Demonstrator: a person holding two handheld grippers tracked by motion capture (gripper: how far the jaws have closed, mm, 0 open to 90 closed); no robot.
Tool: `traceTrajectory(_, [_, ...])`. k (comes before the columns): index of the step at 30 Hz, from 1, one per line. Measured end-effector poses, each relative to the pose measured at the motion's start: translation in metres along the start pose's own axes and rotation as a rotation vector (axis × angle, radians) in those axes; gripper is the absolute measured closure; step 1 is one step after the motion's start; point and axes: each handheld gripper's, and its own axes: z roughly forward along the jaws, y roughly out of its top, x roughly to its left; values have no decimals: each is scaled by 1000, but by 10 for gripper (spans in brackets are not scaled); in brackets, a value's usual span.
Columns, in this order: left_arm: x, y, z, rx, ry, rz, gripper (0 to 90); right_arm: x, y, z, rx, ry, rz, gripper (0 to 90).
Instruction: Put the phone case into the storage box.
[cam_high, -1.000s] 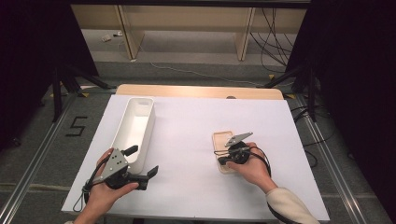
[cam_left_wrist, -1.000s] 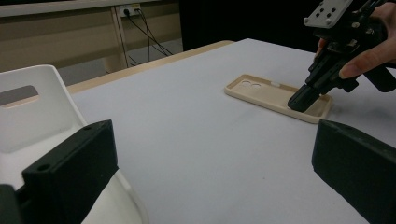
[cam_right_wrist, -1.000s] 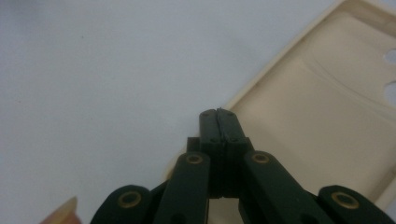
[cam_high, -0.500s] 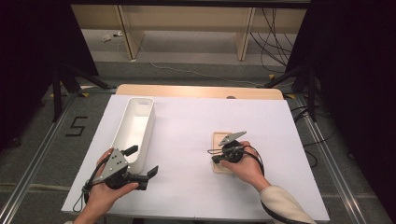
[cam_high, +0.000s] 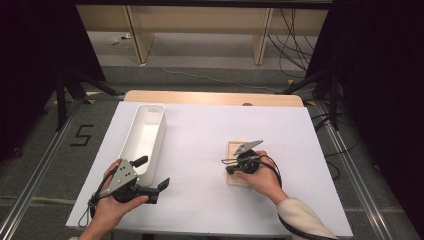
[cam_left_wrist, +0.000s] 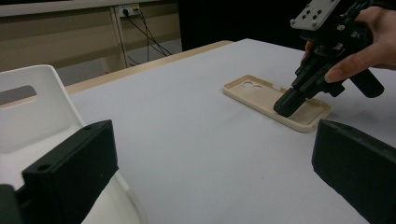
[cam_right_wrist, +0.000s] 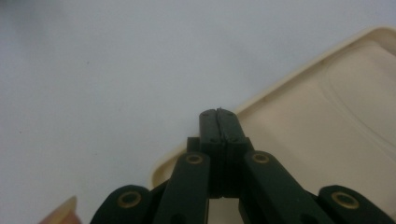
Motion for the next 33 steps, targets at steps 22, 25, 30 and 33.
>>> traceTrajectory(22, [0,-1,0,3,-3,-2,0,-7,-14,-62,-173,-84,-101,332])
traceTrajectory(25, [0,-1,-1,2,-4,-3,0,-7,-20,-69,-188,-84,-118,278])
traceTrajectory(30, [0,-1,-1,-2,-4,-4,0,-6,-31,-79,-197,-95,-131,251])
traceTrajectory(33, [0,-1,-1,0,-5,-2,0,-5,-35,-84,-200,-103,-136,240])
